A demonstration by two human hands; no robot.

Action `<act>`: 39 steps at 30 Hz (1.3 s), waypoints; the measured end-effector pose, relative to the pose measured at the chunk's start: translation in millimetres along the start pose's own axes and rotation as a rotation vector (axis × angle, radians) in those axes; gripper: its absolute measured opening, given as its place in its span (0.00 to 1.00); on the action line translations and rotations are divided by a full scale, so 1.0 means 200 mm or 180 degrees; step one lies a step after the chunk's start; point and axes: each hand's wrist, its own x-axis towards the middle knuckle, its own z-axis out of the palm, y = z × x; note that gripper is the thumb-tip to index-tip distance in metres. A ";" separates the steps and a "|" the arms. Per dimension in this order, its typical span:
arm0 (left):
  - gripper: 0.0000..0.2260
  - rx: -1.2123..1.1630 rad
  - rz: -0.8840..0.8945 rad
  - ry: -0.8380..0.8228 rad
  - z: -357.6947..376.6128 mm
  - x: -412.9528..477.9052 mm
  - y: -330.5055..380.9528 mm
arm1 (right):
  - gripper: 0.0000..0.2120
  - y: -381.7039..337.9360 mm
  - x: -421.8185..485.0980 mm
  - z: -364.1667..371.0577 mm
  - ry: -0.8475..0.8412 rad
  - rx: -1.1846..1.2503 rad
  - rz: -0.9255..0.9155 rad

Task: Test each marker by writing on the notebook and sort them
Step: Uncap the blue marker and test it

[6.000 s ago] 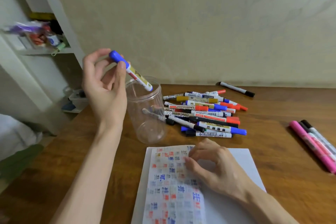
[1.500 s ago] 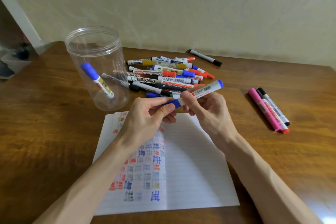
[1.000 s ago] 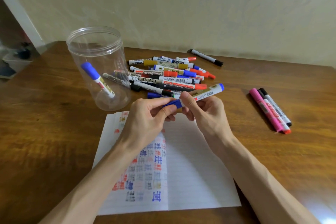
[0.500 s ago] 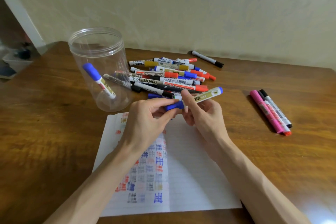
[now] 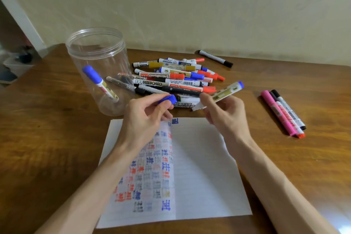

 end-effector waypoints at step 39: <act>0.12 0.0388 0.0162 0.0106 -0.04 0.01 -0.04 | 0.11 0.10 0.00 0.12 0.0118 -0.1292 -0.0647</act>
